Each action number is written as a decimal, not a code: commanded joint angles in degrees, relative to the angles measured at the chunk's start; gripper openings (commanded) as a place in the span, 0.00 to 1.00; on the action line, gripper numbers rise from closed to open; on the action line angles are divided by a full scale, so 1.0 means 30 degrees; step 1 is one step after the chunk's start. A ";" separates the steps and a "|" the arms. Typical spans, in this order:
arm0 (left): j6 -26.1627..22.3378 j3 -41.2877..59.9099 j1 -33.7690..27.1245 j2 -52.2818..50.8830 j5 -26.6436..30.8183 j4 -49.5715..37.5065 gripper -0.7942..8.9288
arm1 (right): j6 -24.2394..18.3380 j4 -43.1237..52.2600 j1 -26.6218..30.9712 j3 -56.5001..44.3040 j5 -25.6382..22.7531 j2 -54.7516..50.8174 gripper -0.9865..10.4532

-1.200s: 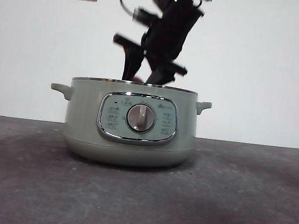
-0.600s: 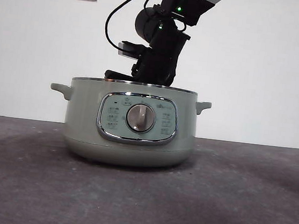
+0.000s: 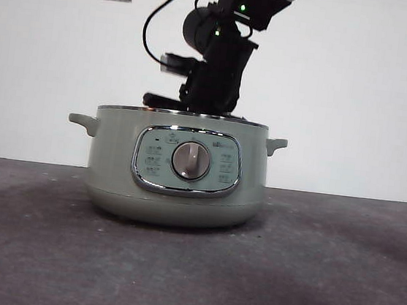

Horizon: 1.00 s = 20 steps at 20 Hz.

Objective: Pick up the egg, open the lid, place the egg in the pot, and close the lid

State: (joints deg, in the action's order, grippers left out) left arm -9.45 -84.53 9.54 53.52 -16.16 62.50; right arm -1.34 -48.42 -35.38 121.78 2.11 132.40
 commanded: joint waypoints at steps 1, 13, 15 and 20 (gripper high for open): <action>-0.0211 -0.0168 -0.0022 -0.0153 -0.0248 -0.0947 0.08 | -0.0066 -0.1246 -0.0087 0.1807 -0.0007 0.0386 0.42; -0.0372 -0.0168 0.0510 0.2506 -0.1770 -0.4095 0.08 | -0.0787 -1.0156 -0.0058 0.9260 -0.0350 -0.6725 0.41; -0.0364 -0.0168 0.1020 0.3220 -0.1770 -0.4626 0.08 | -0.0780 -1.0193 -0.0138 0.9012 -0.0350 -0.8225 0.41; -0.0372 -0.0168 0.2484 0.5501 -0.1741 -0.6972 0.08 | -0.0627 -1.0207 -0.0634 0.3978 -0.0350 -1.3180 0.41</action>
State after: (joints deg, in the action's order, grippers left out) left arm -10.02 -84.53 16.38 69.87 -20.53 44.80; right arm -3.29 -77.54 -37.28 136.86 1.10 94.45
